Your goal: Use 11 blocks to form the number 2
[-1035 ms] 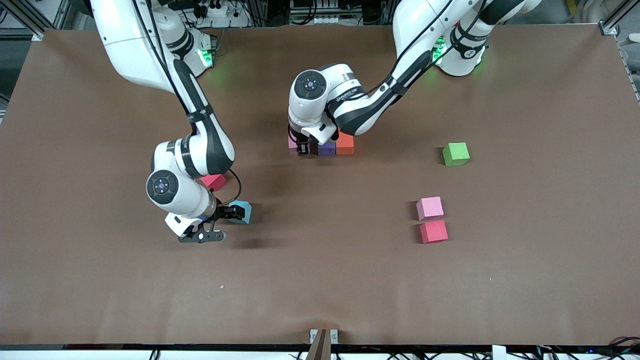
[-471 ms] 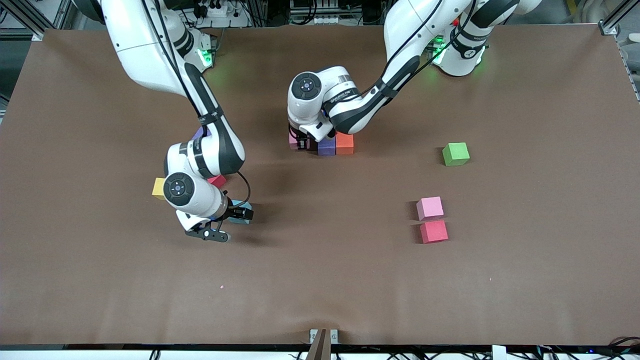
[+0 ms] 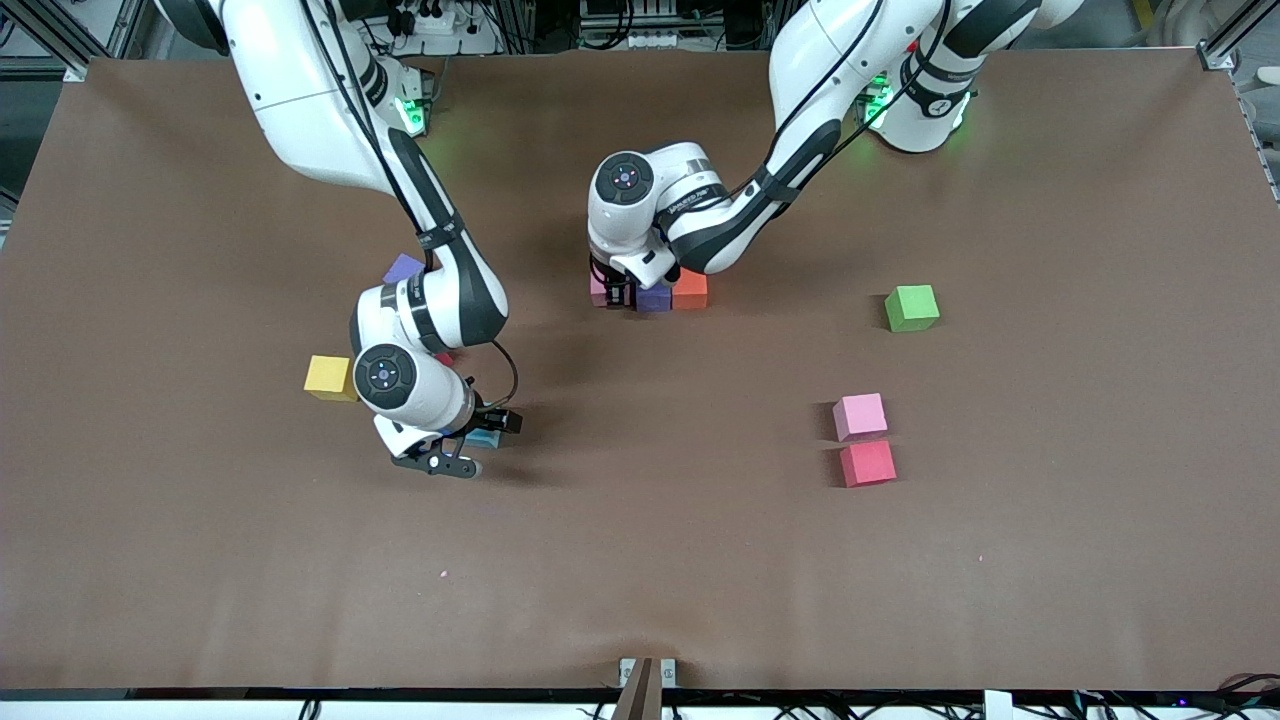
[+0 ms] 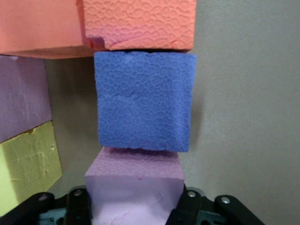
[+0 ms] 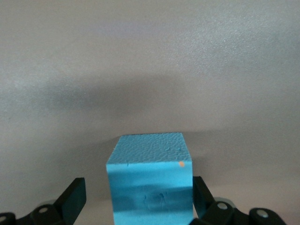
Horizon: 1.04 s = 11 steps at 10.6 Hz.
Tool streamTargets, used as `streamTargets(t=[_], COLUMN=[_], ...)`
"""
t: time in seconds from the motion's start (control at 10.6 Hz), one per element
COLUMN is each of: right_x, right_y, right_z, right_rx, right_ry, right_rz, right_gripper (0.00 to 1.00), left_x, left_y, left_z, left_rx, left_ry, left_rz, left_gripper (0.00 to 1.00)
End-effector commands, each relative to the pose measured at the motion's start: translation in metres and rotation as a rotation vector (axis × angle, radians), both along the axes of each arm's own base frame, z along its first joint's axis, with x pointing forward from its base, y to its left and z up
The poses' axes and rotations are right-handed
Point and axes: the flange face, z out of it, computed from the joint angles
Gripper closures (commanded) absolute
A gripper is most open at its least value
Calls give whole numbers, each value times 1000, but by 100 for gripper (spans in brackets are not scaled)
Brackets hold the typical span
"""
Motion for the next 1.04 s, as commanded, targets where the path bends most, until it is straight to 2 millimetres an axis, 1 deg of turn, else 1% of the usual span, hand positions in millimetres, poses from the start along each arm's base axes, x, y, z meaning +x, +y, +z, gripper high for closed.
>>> streamTargets(t=[0.0,0.19,0.38,0.56,0.66,0.75,0.85,0.94], right_x=[5,6,6,6,6,6,6,6], right_y=[0,-4,-3,-4,-3,-1,-2,0], right_z=[-3,-4,-9,-9,-8,-8,-8,-7], right_rx=[-6,-4,-6,-6,-5,-5,-4,-3], right_ry=[-10,-13,-19,-19,-23,-23,-24,-24], right_rz=[12,27,29,28,29,32,31,32], right_gripper=[0,0,0,0,12,31,45,53], left_x=[-4,-5,-4,-4,-4,-3,0,0], left_y=[-1,0,1,1,1,2,4,5], left_z=[-5,-14,-16,-16,-15,-15,-15,-16], left_rx=[10,19,22,22,21,22,24,29], left_ry=[-23,-19,-19,-20,-22,-21,-21,-19], left_rz=[59,54,52,50,48,50,52,50], left_gripper=[56,56,56,56,56,56,56,56])
